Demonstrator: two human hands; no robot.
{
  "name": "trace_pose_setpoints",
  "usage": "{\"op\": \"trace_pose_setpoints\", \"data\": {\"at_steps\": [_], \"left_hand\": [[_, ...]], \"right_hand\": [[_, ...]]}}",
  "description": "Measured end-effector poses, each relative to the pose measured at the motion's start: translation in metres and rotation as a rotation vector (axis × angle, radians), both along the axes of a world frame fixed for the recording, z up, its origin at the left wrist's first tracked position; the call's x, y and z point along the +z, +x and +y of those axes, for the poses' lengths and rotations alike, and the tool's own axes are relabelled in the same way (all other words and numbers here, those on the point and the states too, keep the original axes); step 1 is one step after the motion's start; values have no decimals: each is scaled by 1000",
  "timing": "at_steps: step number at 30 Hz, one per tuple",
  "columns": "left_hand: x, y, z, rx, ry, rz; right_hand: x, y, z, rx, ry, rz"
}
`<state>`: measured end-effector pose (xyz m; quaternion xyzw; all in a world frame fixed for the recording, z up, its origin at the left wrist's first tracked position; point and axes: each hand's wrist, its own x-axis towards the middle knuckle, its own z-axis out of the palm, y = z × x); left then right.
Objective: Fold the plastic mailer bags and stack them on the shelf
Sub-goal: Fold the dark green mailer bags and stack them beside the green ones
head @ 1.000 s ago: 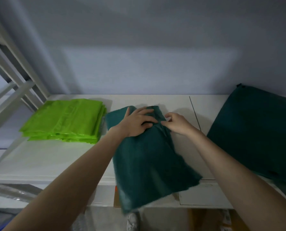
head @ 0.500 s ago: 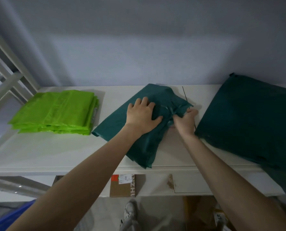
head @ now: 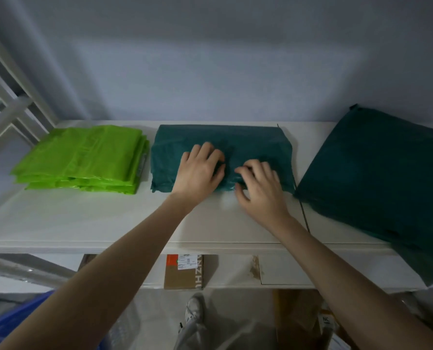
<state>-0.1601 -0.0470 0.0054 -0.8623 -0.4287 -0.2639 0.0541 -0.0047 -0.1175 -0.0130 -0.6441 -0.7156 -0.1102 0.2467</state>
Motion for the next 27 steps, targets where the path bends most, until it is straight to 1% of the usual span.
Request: {"op": "trace_pose_setpoints", "data": {"at_steps": [3, 5, 7, 9, 12, 14, 16, 18, 20, 22, 24, 27], "left_hand": [[-19, -19, -11, -81, -16, 89], [-28, -28, -13, -83, 8, 171], [-35, -31, -9, -46, 65, 228], [-37, -30, -2, 19, 110, 246], [-35, -30, 7, 89, 129, 262], [-31, -34, 11, 86, 108, 279], [-28, -41, 16, 95, 41, 299], [-27, -49, 22, 142, -48, 290], [-28, -59, 27, 184, -83, 286], [-31, -67, 31, 178, -80, 272], [-34, -72, 31, 141, -86, 243], [-40, -75, 29, 120, -99, 250]], "right_hand": [[-14, -8, -4, 47, -117, -138], [-17, -7, 0, 16, -146, -166], [-15, -8, 7, -29, -136, -178], [-10, -8, 15, -59, -118, -188], [-4, -6, 27, -64, -114, -209], [-1, -2, 32, -64, -146, -247], [3, 4, 36, -79, -215, -291], [6, 13, 39, -97, -285, -283], [4, 24, 41, -107, -349, -257], [2, 27, 41, -124, -334, -252], [-2, 20, 38, -111, -276, -245], [-5, -7, 37, 31, -203, -173]]}}
